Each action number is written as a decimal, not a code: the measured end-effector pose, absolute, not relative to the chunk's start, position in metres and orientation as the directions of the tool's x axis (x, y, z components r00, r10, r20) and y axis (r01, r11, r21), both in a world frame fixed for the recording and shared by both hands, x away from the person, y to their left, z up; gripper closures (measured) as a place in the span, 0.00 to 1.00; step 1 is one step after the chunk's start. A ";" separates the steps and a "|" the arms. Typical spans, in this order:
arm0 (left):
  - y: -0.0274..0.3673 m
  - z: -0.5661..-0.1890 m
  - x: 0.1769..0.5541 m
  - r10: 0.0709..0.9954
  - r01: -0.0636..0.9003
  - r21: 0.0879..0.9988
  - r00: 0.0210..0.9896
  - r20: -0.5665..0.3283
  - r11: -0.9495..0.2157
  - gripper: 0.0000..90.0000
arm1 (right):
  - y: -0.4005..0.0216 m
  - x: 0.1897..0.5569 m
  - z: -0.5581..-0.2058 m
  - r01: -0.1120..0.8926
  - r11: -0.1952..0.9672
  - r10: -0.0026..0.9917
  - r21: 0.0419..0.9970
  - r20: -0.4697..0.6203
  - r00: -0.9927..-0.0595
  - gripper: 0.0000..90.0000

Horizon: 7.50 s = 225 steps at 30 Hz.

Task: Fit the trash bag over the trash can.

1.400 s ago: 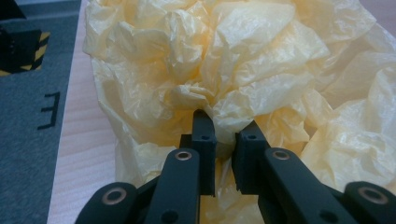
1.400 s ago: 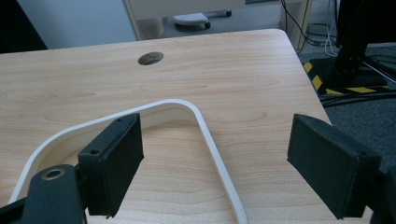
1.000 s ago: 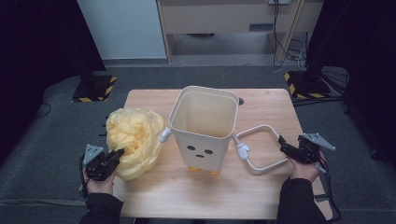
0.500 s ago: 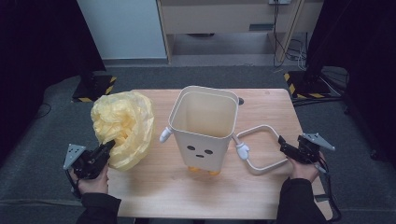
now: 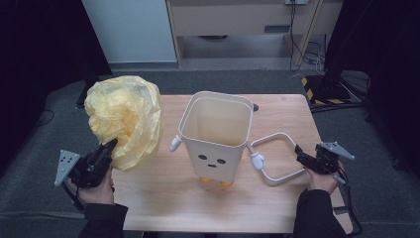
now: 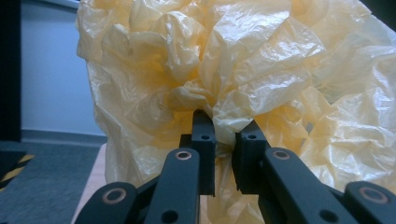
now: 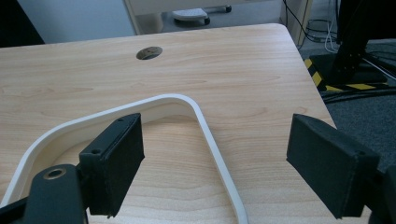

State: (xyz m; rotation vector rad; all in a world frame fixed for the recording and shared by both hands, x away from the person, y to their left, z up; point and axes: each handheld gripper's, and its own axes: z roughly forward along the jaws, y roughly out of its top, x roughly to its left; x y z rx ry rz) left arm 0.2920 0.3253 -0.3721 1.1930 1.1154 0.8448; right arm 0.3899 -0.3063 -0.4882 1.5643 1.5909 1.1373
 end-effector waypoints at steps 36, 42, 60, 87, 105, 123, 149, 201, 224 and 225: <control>0.221 -0.307 0.300 0.844 0.006 0.985 0.514 -0.152 0.174 0.86 | -0.309 0.388 -0.487 0.443 -0.089 0.985 0.892 0.144 -0.093 0.21; 0.203 -0.302 0.305 0.825 -0.009 0.989 0.553 -0.119 0.148 0.86 | -0.310 0.388 -0.487 0.438 -0.086 0.986 0.895 0.141 -0.093 0.21; 0.173 -0.285 0.307 0.793 -0.008 0.995 0.604 -0.077 0.103 0.86 | -0.310 0.388 -0.488 0.438 -0.098 0.984 0.894 0.152 -0.090 0.21; 0.159 -0.279 0.309 0.757 0.005 0.993 0.646 -0.094 0.119 0.62 | -0.311 0.388 -0.486 0.432 -0.103 0.984 0.896 0.154 -0.085 0.21; 0.203 -0.289 0.325 0.879 0.021 0.987 0.452 -0.154 0.162 0.46 | -0.304 0.390 -0.473 0.348 -0.093 0.989 0.933 0.128 -0.079 0.21; 0.193 -0.303 0.336 0.895 0.131 0.986 0.419 -0.153 0.107 0.32 | -0.255 0.389 -0.399 0.150 -0.097 0.966 0.984 0.130 -0.222 0.19; 0.194 -0.316 0.304 0.896 0.135 0.990 0.433 -0.096 0.041 0.30 | -0.175 0.355 -0.336 0.051 -0.016 0.874 0.999 0.038 -0.485 0.17; 0.218 -0.369 0.319 0.886 0.214 0.977 0.455 -0.089 -0.012 0.67 | -0.187 0.337 -0.354 0.047 -0.035 0.892 0.998 0.052 -0.450 0.18; 0.283 -0.446 0.327 0.946 0.430 0.899 0.318 -0.065 -0.082 0.57 | -0.219 0.344 -0.282 -0.154 -0.184 0.934 0.971 0.124 -0.335 0.23; 0.285 -0.451 0.330 0.948 0.449 0.888 0.312 -0.055 -0.096 0.56 | -0.218 0.344 -0.280 -0.157 -0.184 0.933 0.970 0.122 -0.338 0.23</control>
